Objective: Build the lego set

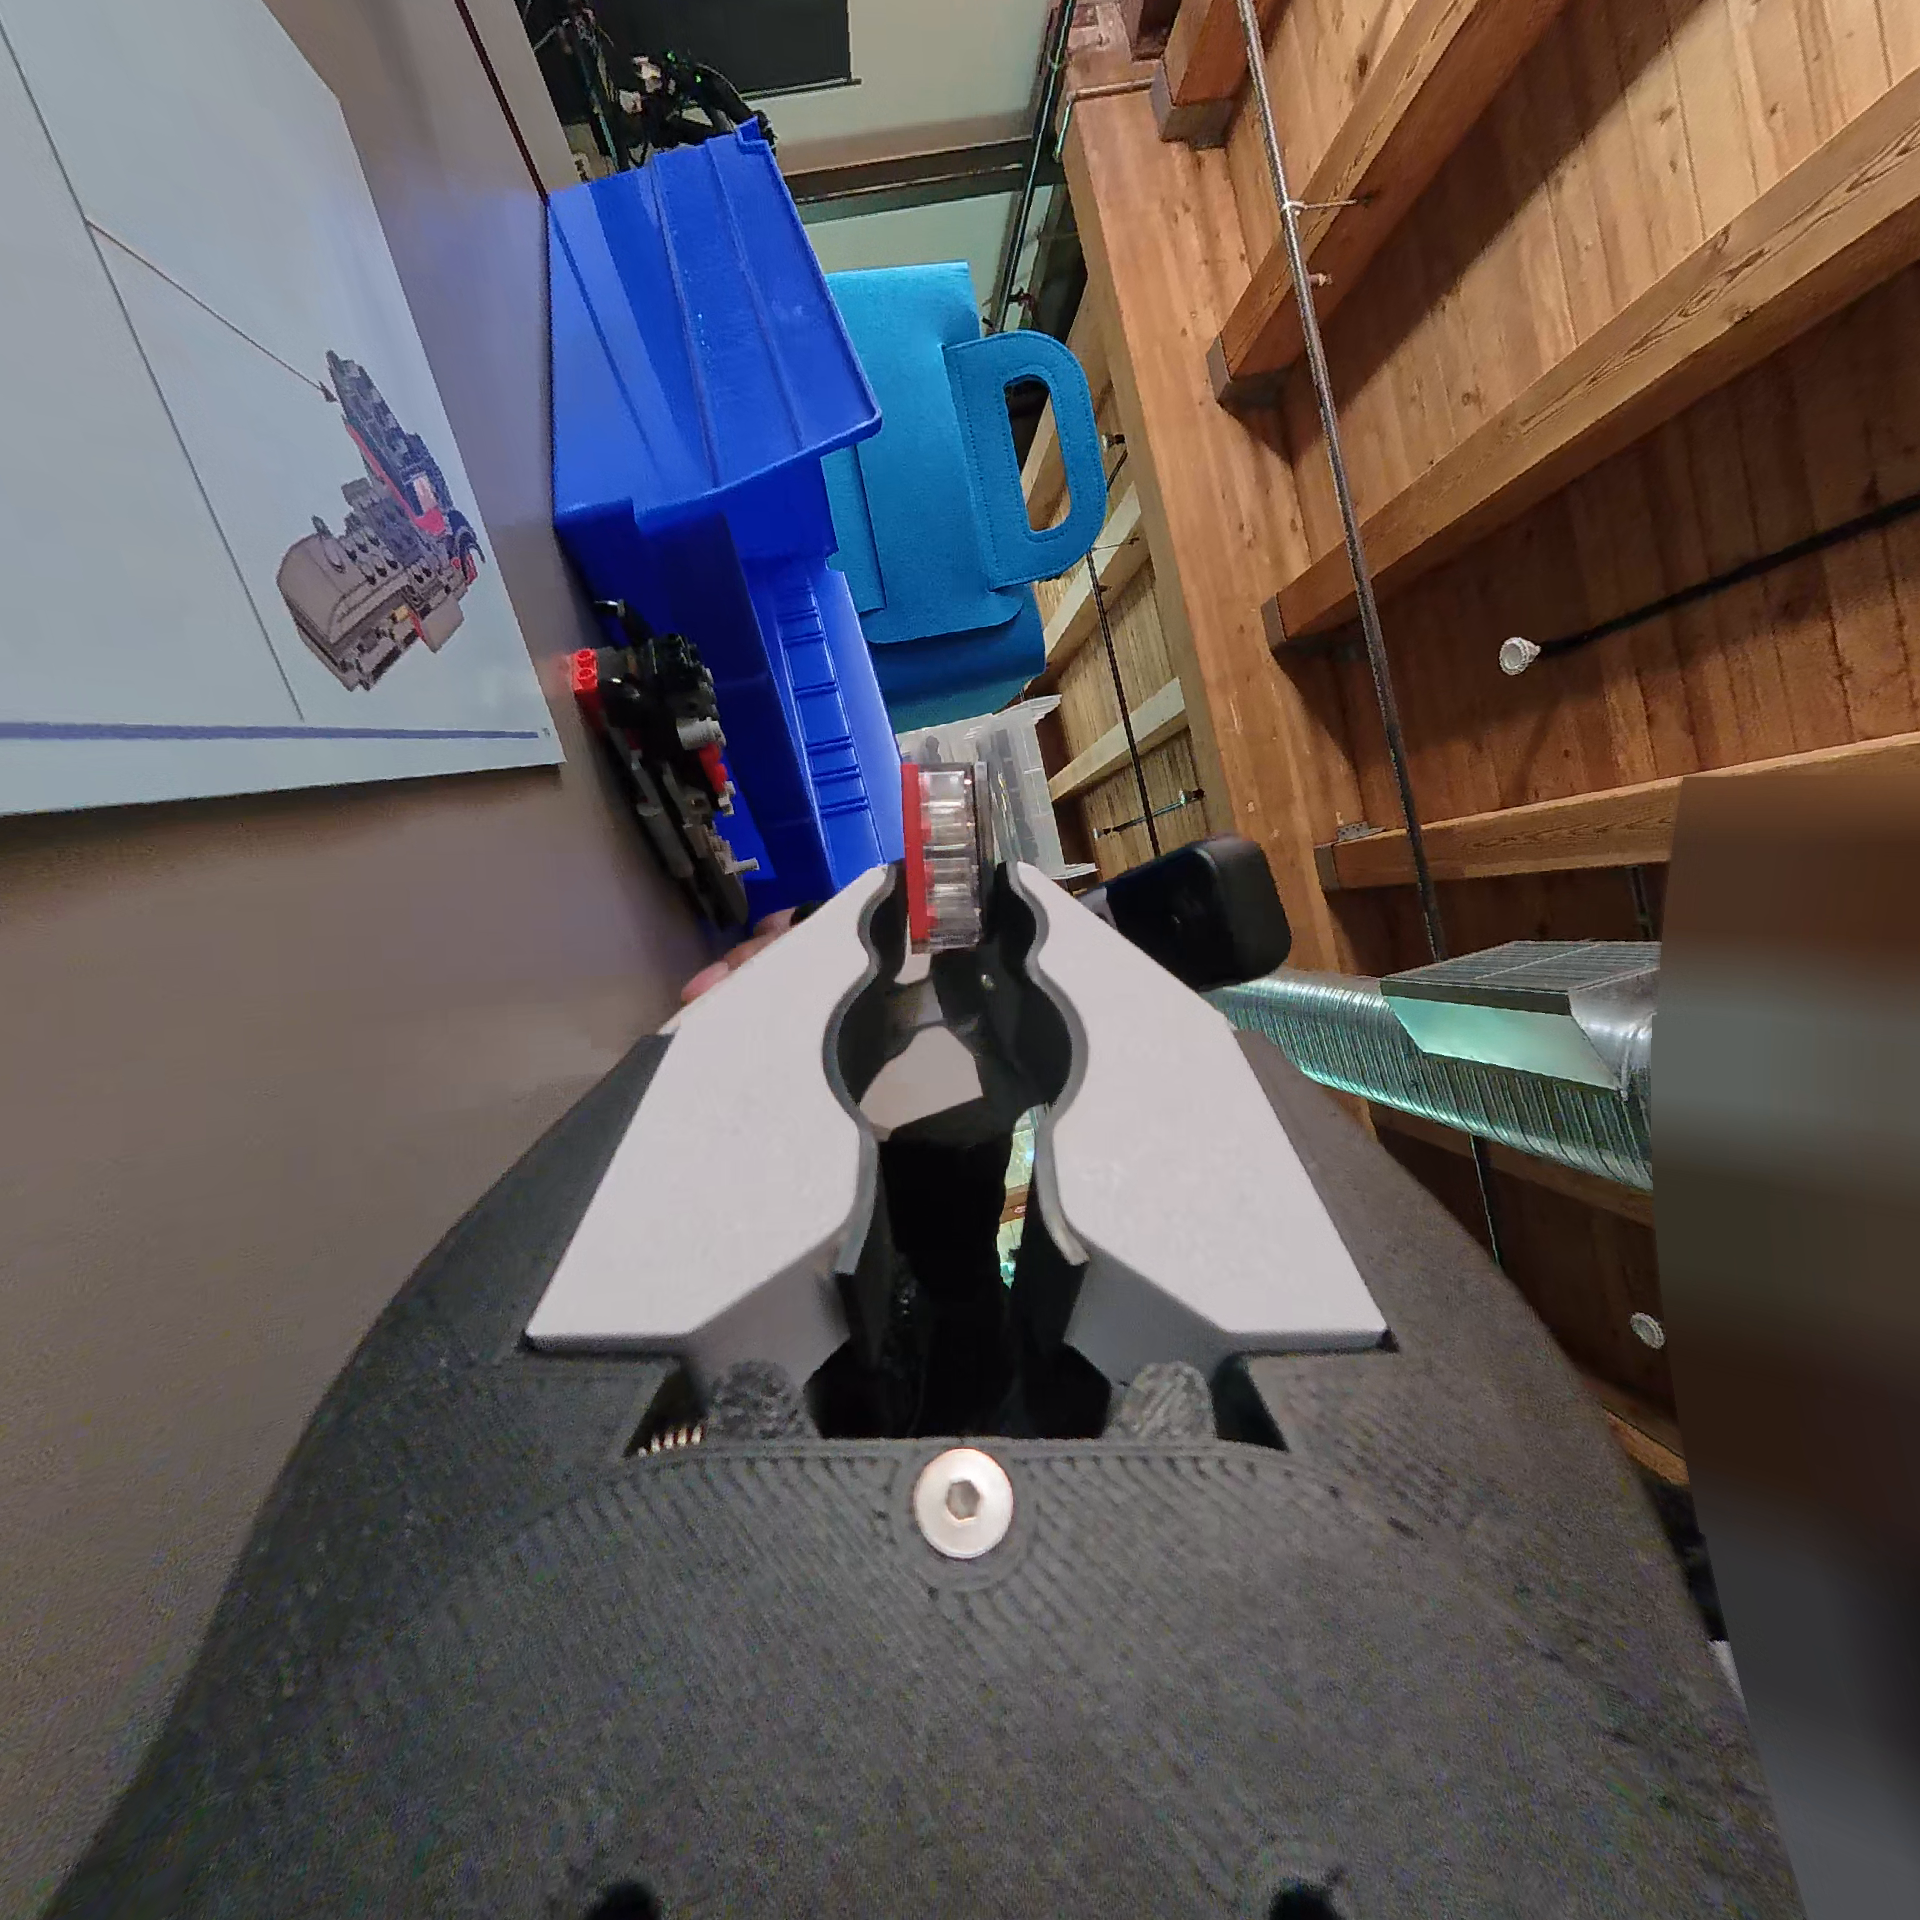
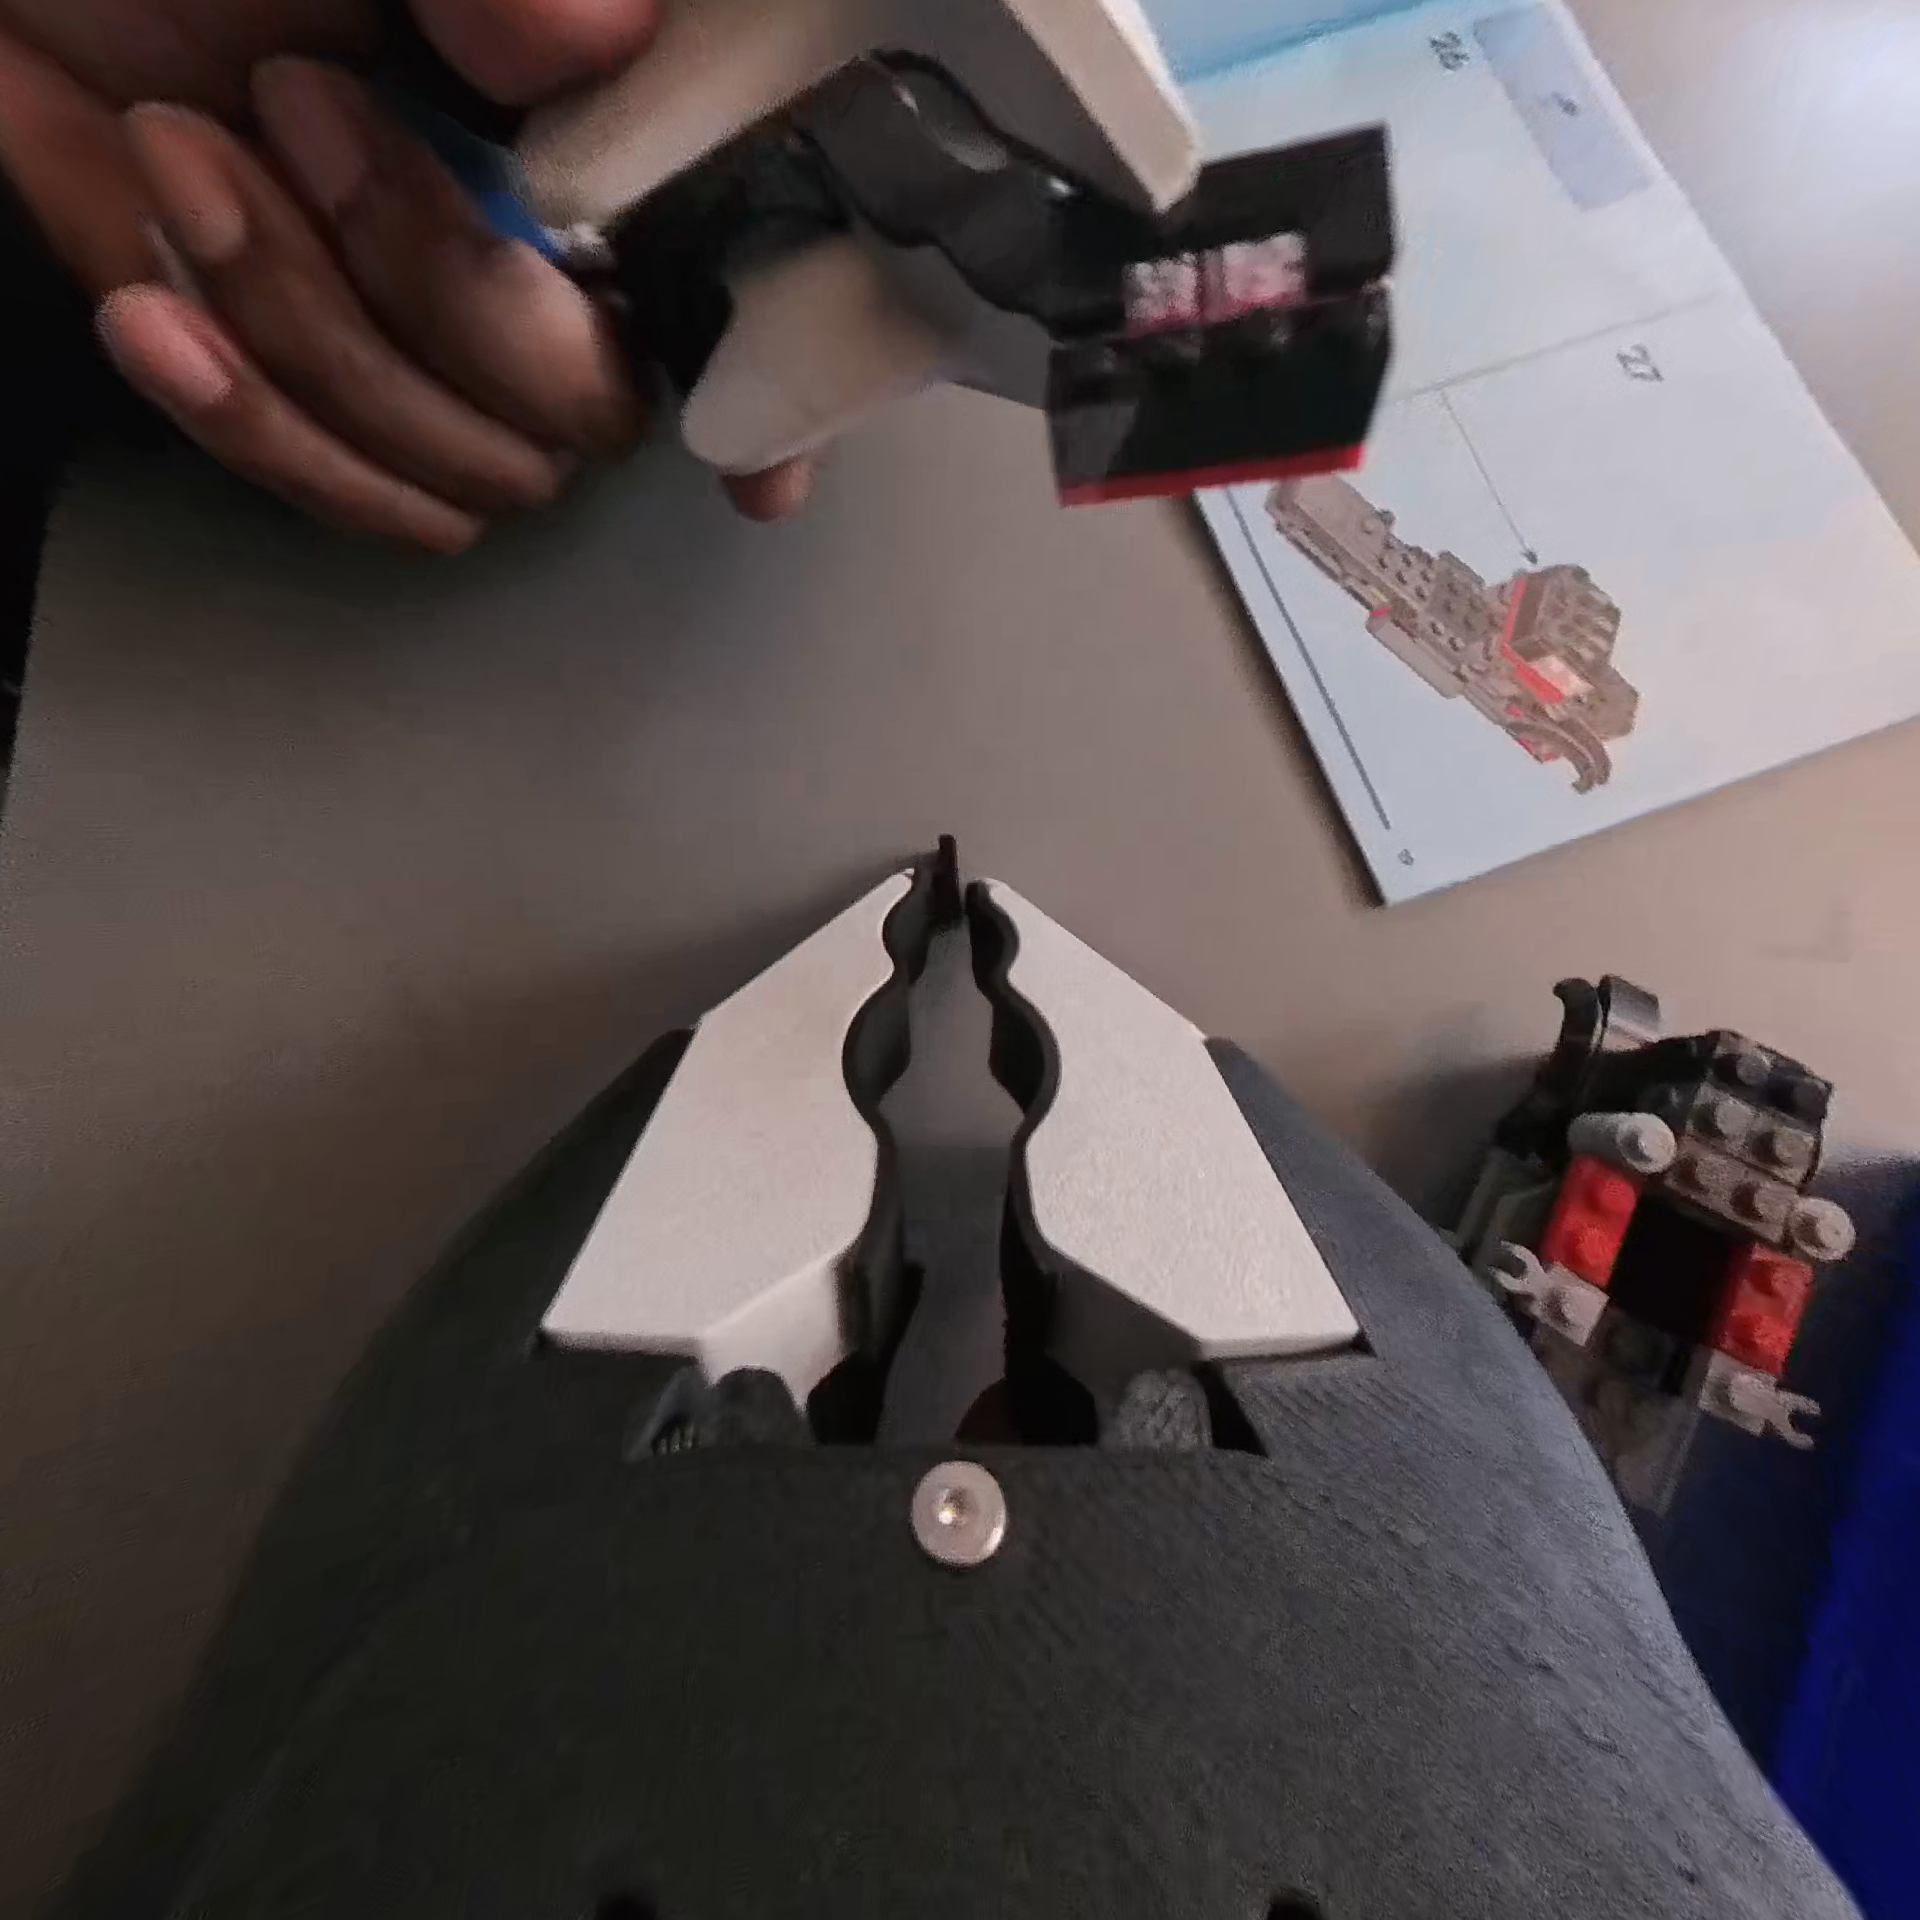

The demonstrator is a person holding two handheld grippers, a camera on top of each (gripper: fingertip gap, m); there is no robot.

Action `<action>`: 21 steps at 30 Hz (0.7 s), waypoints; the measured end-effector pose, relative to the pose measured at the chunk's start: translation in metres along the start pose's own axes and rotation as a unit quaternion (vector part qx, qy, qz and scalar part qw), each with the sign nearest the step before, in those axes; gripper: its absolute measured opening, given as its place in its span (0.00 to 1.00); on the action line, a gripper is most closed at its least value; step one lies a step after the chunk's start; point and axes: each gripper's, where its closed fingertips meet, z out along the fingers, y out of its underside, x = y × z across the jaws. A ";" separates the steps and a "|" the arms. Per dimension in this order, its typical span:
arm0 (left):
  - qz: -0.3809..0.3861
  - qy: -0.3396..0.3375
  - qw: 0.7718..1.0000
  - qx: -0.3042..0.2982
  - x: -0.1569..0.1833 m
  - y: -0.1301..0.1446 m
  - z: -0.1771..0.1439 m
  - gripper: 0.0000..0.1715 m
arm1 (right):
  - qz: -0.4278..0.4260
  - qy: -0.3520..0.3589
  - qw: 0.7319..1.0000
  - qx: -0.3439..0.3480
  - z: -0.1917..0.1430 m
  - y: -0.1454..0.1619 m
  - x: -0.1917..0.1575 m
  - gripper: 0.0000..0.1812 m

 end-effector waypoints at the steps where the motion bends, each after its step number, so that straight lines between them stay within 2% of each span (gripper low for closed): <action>1: 0.000 0.000 1.000 0.000 0.000 0.000 0.000 0.10 | 0.011 0.004 1.000 0.002 0.000 0.000 0.003 0.05; 7: 0.000 0.001 1.000 0.000 0.000 0.000 0.000 0.10 | 0.044 0.014 0.999 0.025 -0.008 -0.006 0.013 0.09; 15: 0.000 -0.002 1.000 -0.002 -0.001 0.001 0.000 0.10 | 0.005 0.031 0.999 -0.005 -0.003 0.003 0.012 0.09; 21: 0.001 -0.011 1.000 -0.003 -0.003 0.001 0.000 0.10 | -0.002 0.032 0.999 0.005 -0.003 -0.002 0.011 0.05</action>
